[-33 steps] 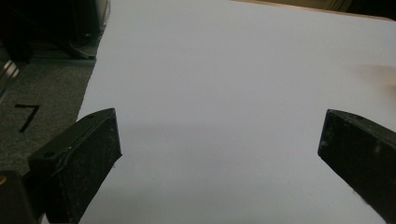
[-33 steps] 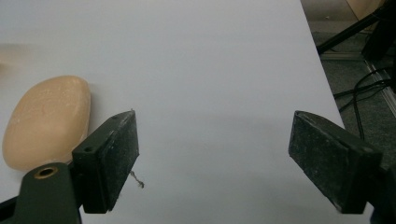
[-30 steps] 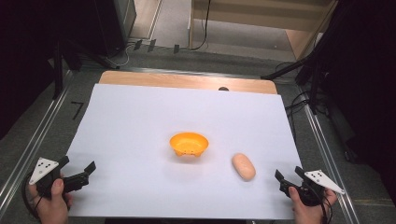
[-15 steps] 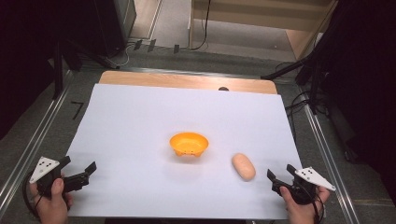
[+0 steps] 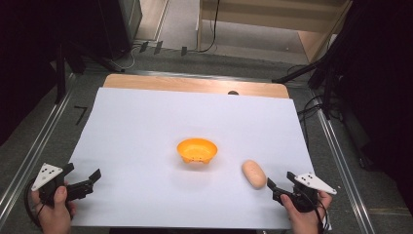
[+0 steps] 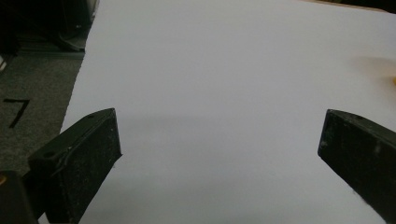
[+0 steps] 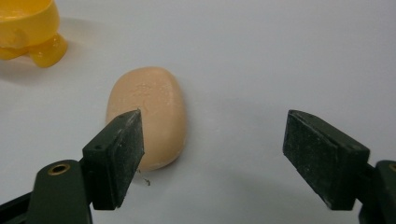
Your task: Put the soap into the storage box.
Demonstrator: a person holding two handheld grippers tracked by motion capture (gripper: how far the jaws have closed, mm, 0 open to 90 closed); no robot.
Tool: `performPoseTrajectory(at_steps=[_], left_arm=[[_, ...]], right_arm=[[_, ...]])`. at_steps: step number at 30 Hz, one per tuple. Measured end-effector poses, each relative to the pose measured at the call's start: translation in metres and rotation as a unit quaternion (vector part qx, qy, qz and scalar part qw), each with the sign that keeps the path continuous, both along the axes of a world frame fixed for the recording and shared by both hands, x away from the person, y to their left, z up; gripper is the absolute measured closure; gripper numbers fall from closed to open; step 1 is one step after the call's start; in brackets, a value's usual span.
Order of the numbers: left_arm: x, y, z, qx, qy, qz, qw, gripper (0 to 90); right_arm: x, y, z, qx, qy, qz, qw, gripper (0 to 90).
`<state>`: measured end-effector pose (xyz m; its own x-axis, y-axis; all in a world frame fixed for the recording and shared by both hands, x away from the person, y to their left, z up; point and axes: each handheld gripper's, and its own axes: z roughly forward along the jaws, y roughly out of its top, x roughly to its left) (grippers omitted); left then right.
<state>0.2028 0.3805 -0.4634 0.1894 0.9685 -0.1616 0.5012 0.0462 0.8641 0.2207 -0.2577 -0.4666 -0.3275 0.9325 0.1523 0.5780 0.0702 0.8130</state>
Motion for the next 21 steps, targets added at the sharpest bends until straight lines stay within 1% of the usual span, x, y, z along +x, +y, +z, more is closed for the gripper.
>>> performPoseTrajectory(at_steps=[1, 3, 4, 5, 6, 7, 8, 9, 11, 12, 13, 15, 16, 17, 21], left_arm=[[0.0, 0.0, 0.0, 0.0, 0.0, 0.0, 1.0, 0.0], [0.0, 0.0, 0.0, 0.001, 0.0, 0.0, 1.0, 0.0], [0.0, 0.0, 0.0, 0.001, 0.001, -0.001, 1.0, 0.0], [0.0, 0.0, 0.0, 0.002, 0.001, -0.001, 1.0, 0.0], [0.0, 0.0, 0.0, 0.001, 0.001, -0.001, 1.0, 0.0], [0.0, 0.0, 0.0, 0.0, 0.002, -0.001, 1.0, 0.0], [0.0, 0.0, 0.0, 0.0, 0.002, -0.001, 1.0, 0.0], [0.0, 0.0, 0.0, 0.001, 0.002, -0.002, 1.0, 0.0], [0.001, 0.0, 0.0, 0.001, 0.002, -0.001, 1.0, 0.0], [0.001, 0.0, 0.0, 0.001, 0.003, -0.001, 1.0, 0.0], [0.001, 0.0, 0.0, 0.001, 0.003, -0.002, 1.0, 0.0], [0.001, -0.001, 0.0, 0.001, 0.003, -0.001, 1.0, 0.0], [0.001, -0.001, 0.0, 0.001, 0.003, -0.001, 1.0, 0.0], [0.001, -0.001, 0.0, 0.002, 0.003, -0.001, 1.0, 0.0], [0.001, -0.001, 0.0, 0.003, 0.004, -0.001, 1.0, 0.0]], right_arm=[[0.001, 0.002, 0.0, 0.002, 0.004, 0.003, 1.0, 21.1], [0.002, 0.004, 0.002, 0.018, 0.019, 0.006, 0.9996, 20.8], [0.002, 0.004, 0.002, 0.018, 0.019, 0.006, 0.9996, 20.8], [0.002, 0.006, 0.003, 0.023, 0.033, 0.005, 0.9992, 20.8], [0.004, 0.011, 0.006, 0.025, 0.048, 0.011, 0.9985, 20.5], [0.004, 0.011, 0.006, 0.025, 0.048, 0.011, 0.9985, 20.5], [0.005, 0.016, 0.007, 0.025, 0.057, 0.017, 0.9979, 19.6], [0.005, 0.016, 0.007, 0.025, 0.057, 0.017, 0.9979, 19.6], [0.007, 0.021, 0.007, 0.02, 0.063, 0.023, 0.9975, 18.9], [0.011, 0.026, 0.007, 0.014, 0.074, 0.024, 0.9969, 17.6], [0.013, 0.028, 0.007, 0.012, 0.079, 0.026, 0.9965, 16.7], [0.017, 0.032, 0.007, 0.008, 0.088, 0.021, 0.9959, 17.7], [0.017, 0.032, 0.007, 0.008, 0.088, 0.021, 0.9959, 17.7], [0.02, 0.035, 0.008, 0.003, 0.096, 0.01, 0.9954, 19.3], [0.026, 0.042, 0.007, -0.015, 0.115, 0.024, 0.9929, 19.1]])
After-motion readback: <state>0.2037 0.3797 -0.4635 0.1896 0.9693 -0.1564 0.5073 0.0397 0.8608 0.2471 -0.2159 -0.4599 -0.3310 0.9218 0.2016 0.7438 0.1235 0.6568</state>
